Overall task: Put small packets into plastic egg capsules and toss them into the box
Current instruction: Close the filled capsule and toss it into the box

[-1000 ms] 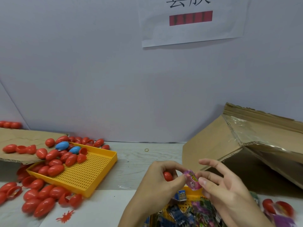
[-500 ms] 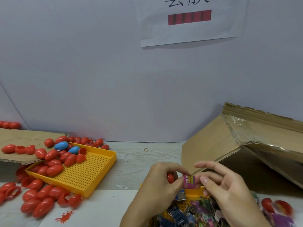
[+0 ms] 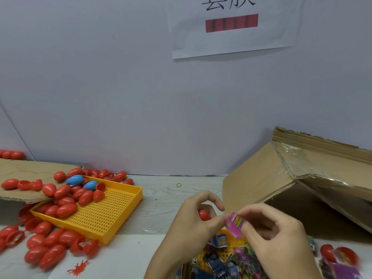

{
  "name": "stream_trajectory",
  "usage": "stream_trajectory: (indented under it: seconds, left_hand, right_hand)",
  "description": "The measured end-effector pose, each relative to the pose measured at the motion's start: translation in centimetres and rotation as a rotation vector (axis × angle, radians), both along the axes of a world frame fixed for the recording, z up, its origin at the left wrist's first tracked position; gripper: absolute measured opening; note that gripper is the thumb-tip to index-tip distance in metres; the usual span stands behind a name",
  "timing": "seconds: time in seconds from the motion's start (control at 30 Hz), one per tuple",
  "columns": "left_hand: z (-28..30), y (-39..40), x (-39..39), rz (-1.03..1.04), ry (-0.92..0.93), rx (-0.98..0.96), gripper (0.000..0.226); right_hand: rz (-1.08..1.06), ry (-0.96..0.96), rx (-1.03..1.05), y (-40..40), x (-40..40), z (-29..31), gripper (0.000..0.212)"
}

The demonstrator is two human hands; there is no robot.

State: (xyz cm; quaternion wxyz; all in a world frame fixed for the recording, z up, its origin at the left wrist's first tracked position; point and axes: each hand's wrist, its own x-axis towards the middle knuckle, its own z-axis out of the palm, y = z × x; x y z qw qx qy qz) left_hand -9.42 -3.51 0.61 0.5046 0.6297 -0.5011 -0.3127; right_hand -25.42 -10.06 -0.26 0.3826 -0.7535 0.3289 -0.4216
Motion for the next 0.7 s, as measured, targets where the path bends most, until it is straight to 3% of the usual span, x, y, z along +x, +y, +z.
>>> stream_trajectory:
  seconds: [0.13, 0.37, 0.47, 0.7]
  left_hand:
    - [0.4, 0.0, -0.2, -0.062, 0.085, -0.023, 0.009]
    - [0.3, 0.1, -0.5, -0.117, 0.116, -0.053, 0.039]
    - [0.0, -0.1, -0.5, -0.101, 0.147, -0.059, 0.035]
    - [-0.5, -0.4, -0.6, -0.24, 0.472, -0.182, 0.022]
  right_hand:
    - [-0.022, -0.189, 0.236, -0.5, 0.2, -0.5, 0.037]
    - [-0.067, -0.26, 0.263, -0.5, 0.5, -0.6, 0.036]
    - [-0.066, -0.27, 0.246, -0.6, 0.5, -0.8, 0.037]
    - [0.101, -0.365, 0.378, -0.4, 0.9, -0.4, 0.03]
